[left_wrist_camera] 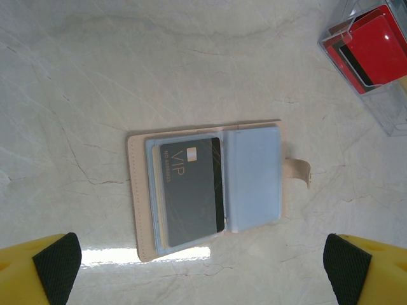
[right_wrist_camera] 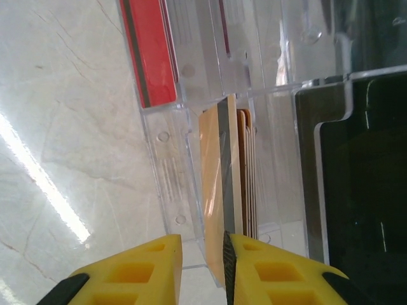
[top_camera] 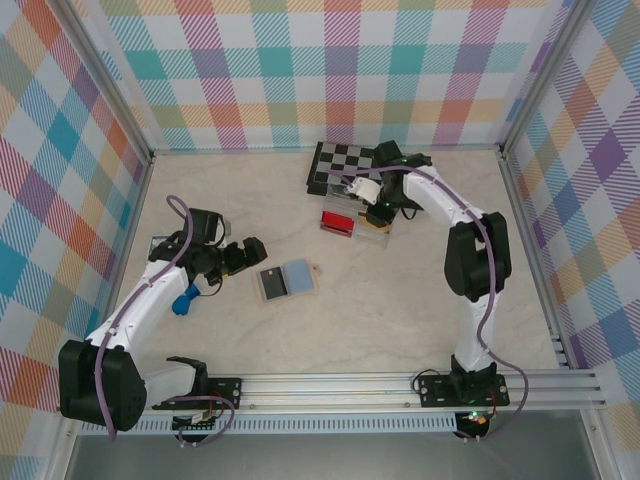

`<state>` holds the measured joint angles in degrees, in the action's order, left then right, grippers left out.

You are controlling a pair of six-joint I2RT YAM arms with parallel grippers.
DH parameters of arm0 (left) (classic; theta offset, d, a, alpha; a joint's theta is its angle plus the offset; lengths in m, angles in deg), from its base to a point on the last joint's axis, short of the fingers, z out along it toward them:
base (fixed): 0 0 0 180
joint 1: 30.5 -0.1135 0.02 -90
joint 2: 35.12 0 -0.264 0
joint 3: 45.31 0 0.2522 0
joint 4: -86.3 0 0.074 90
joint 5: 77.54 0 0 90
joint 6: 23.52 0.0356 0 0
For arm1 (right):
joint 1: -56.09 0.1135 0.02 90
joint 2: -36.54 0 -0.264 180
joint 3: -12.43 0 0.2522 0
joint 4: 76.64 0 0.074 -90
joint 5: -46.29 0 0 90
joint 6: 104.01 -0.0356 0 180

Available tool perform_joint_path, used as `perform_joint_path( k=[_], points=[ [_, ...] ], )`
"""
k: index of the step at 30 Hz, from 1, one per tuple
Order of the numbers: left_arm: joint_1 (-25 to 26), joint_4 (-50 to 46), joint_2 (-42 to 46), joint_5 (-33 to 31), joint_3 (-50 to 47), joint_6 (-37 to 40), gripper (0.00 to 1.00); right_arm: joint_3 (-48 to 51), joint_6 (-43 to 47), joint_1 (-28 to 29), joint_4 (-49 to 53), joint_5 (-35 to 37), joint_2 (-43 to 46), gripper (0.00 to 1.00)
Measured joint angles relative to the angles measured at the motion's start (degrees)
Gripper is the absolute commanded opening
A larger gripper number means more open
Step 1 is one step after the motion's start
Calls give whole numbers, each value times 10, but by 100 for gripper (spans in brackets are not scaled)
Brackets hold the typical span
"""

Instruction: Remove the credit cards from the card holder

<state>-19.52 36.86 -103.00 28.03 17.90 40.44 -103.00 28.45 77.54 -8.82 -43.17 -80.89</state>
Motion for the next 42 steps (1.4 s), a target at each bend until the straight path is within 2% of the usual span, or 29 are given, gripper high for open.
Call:
perform_joint_path(
  k=[8,28,42],
  points=[
    [0,0,0,0,0,0,100,-13,0,0,-2,16,-10,15],
    [0,0,0,0,0,0,100,-15,0,0,-22,46,-9,29],
    [0,0,0,0,0,0,100,-11,0,0,-21,38,-9,20]
  ],
)
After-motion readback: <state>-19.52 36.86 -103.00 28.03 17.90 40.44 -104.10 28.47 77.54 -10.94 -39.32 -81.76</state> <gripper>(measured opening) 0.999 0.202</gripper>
